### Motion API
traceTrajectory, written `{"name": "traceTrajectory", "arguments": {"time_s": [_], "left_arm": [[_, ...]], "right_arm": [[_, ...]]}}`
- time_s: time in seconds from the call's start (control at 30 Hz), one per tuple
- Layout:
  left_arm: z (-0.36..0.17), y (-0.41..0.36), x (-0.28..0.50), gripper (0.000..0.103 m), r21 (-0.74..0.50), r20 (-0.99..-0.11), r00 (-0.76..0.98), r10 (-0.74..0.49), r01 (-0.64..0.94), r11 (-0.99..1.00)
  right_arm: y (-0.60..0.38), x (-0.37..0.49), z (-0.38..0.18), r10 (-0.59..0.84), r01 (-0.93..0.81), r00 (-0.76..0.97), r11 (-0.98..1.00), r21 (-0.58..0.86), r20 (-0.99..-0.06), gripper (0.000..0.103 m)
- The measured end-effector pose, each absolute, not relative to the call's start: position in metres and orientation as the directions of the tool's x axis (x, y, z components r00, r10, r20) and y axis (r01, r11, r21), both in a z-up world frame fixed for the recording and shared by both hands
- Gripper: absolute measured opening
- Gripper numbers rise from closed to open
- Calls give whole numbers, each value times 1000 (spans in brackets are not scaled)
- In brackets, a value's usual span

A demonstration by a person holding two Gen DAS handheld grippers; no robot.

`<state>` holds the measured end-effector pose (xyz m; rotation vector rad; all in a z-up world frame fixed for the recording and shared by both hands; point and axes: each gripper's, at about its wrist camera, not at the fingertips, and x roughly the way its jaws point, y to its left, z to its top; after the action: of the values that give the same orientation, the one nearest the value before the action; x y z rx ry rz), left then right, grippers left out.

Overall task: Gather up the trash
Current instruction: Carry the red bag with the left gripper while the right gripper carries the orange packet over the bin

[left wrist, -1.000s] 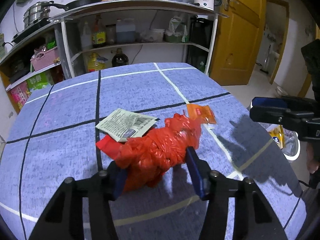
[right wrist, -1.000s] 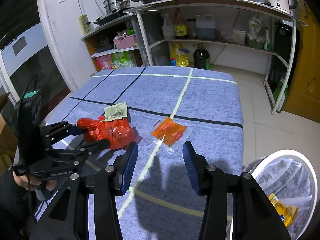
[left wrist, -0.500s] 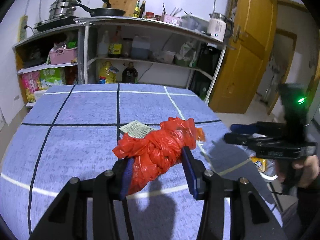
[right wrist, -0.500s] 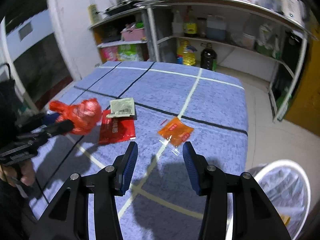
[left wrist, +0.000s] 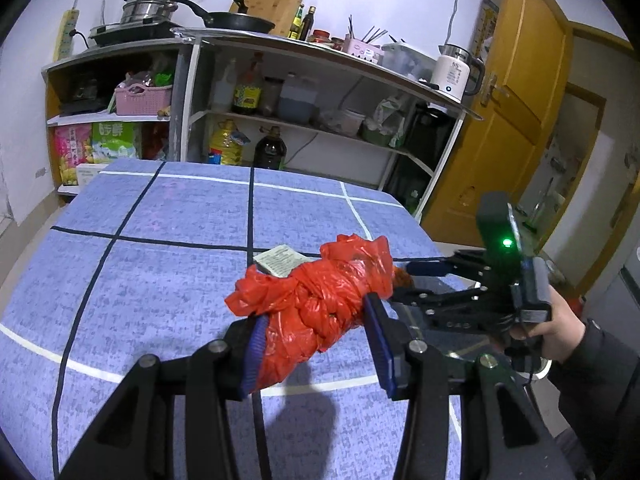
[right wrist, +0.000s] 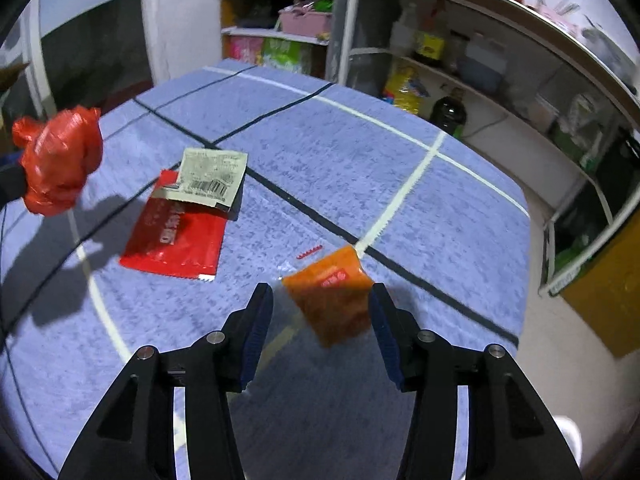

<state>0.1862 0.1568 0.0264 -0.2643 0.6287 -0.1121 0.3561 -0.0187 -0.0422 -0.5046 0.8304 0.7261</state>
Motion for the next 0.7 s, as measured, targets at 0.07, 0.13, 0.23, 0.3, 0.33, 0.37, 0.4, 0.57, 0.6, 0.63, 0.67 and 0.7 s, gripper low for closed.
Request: {"name": "traceTrajectory", "arguments": {"time_s": [0.07, 0.13, 0.23, 0.3, 0.33, 0.37, 0.4, 0.57, 0.6, 0.63, 0.67, 0.7], "left_arm": [[25, 156, 188, 48, -279, -568, 801, -190, 30, 960], [25, 155, 188, 48, -281, -569, 799, -196, 35, 959], [25, 155, 189, 48, -284, -570, 797, -201, 38, 958], [25, 155, 189, 48, -289, -570, 796, -204, 38, 957], [24, 155, 189, 48, -289, -571, 796, -204, 38, 957], [24, 155, 189, 48, -289, -571, 796, -203, 37, 957], [24, 155, 189, 48, -289, -570, 795, -205, 39, 956], [23, 153, 191, 48, -292, -574, 791, -212, 45, 955], [24, 153, 191, 48, -292, -573, 791, -213, 46, 955], [24, 152, 191, 48, -292, -573, 791, -216, 49, 955], [24, 151, 191, 48, -292, -572, 791, -217, 51, 955], [24, 150, 190, 48, -292, -571, 792, -218, 52, 955]], "right_arm": [[-16, 361, -45, 378, -760, 455, 637, -130, -806, 53], [-15, 366, -46, 392, -772, 437, 625, -115, -810, 56], [-18, 378, -49, 412, -788, 402, 610, -81, -818, 63], [-23, 387, -51, 429, -789, 365, 614, -29, -826, 67], [-24, 390, -50, 438, -783, 357, 622, -9, -825, 67], [-25, 391, -51, 428, -773, 368, 634, -16, -825, 67], [-27, 391, -51, 422, -761, 371, 649, -11, -827, 66], [-23, 380, -48, 387, -742, 382, 670, -29, -839, 51], [-23, 378, -48, 383, -736, 385, 676, -29, -840, 48], [-23, 377, -47, 381, -734, 386, 679, -29, -840, 45], [-23, 375, -47, 377, -729, 387, 684, -29, -842, 43], [-24, 373, -46, 373, -724, 390, 689, -30, -842, 40]]}}
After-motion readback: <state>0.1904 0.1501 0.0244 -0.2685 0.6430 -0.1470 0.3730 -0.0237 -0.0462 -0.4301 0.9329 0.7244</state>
